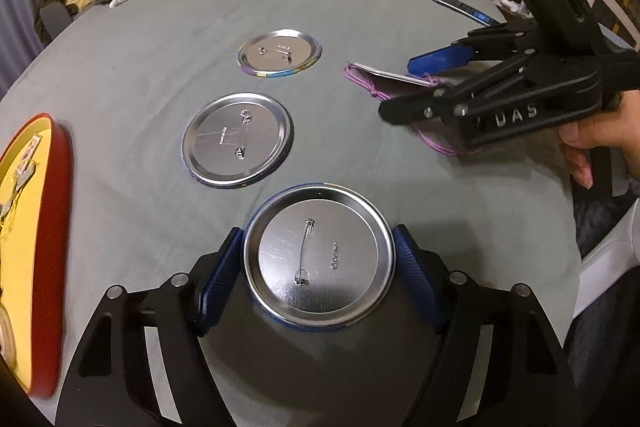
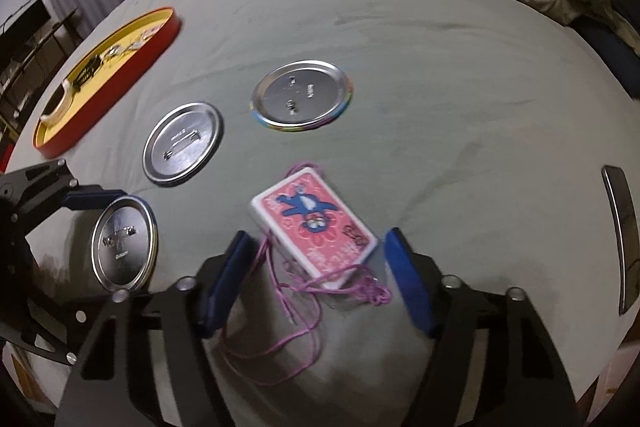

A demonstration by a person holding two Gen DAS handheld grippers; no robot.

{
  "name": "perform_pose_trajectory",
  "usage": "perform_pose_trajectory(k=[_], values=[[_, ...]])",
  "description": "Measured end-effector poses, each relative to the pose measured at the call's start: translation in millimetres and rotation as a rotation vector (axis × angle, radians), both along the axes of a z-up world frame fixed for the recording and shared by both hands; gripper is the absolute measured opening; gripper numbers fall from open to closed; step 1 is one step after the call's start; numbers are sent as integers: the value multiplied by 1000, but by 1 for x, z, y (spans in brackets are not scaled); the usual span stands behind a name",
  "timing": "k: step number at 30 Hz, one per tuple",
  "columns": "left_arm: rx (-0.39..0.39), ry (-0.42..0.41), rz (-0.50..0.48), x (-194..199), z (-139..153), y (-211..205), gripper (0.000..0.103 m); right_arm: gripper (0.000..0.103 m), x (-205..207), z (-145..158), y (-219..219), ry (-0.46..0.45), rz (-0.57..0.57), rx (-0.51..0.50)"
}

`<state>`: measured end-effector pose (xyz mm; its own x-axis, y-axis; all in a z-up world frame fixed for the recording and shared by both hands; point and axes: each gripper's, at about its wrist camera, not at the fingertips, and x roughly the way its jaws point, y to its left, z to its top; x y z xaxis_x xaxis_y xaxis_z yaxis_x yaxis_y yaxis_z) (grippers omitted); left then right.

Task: Organize jewelry
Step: 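Carry the pink card pendant over the tray with the right tool and release it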

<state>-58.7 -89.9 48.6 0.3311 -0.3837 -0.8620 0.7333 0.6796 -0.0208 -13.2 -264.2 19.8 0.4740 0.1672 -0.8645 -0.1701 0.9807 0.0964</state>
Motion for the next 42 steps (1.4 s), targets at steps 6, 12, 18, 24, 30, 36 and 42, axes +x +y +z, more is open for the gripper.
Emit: perform_pose_trajectory(k=[6,12,18,24,30,36,42], values=[[-9,3,4,0,2,0,72,20,0,4,-16,-12,-59,54],[-17,4,1,0,4,3,72,8,-2,4,-24,-21,-85,92],[-35,10,1,1,6,7,72,6,-3,7,-25,-40,-87,93],[-58,1,14,5,16,11,72,6,-4,15,-23,-68,-89,96],[-94,-27,31,12,37,18,72,6,1,43,-19,-128,-70,90],[-141,-86,76,29,72,34,72,6,20,100,-10,-225,-23,73],[-181,-159,158,56,108,61,72,6,47,155,9,-304,25,65]])
